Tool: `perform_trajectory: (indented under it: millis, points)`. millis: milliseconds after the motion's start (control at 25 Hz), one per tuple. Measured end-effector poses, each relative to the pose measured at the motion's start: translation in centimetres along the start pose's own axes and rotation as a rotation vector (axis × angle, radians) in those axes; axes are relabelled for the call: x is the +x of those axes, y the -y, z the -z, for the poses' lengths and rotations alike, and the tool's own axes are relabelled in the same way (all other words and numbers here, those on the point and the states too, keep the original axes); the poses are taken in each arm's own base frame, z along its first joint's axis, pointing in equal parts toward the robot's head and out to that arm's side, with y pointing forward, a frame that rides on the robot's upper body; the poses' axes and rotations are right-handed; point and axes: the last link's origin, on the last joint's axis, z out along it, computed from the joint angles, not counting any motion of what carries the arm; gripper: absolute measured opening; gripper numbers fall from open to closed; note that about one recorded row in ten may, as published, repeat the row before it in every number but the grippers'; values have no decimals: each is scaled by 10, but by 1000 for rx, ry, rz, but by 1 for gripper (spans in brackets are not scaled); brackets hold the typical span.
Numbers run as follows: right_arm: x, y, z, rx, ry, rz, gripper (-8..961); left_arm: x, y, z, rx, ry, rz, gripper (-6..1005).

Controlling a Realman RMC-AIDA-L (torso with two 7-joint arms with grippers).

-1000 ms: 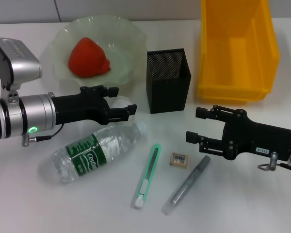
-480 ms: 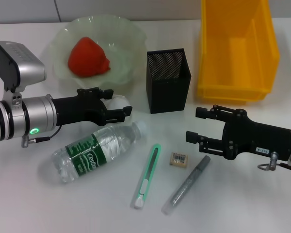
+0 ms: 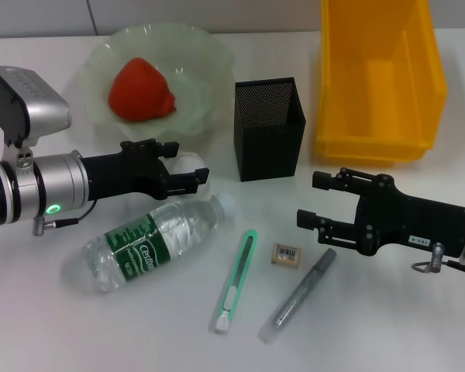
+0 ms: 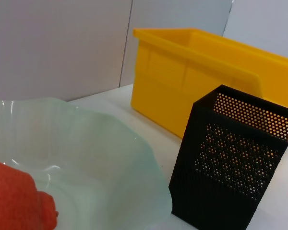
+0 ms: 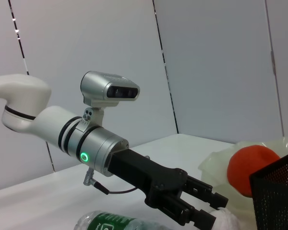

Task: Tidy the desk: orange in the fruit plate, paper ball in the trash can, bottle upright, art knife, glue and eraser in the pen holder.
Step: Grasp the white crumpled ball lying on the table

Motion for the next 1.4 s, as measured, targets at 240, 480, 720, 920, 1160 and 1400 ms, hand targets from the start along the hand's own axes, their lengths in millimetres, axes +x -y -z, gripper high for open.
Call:
perform_trajectory:
  millis: [240, 480, 720, 920, 1160, 1400]
  points:
    - [0, 0, 0, -1, 1, 0, 712, 0, 0, 0, -3, 3, -4, 721]
    - [0, 0, 0, -1, 1, 0, 712, 0, -1, 0, -10, 3, -8, 714]
    - [0, 0, 0, -1, 1, -2, 712, -2, -1, -1, -5, 14, -17, 706]
    - [-1, 0, 0, -2, 1, -2, 712, -3, -2, -2, -7, 20, -21, 700]
    - [-1, 1, -1, -3, 1, -3, 712, -4, -3, -2, -7, 23, -21, 693]
    - [-1, 0, 0, -2, 1, -4, 713, -3, -3, -3, -8, 24, -22, 685]
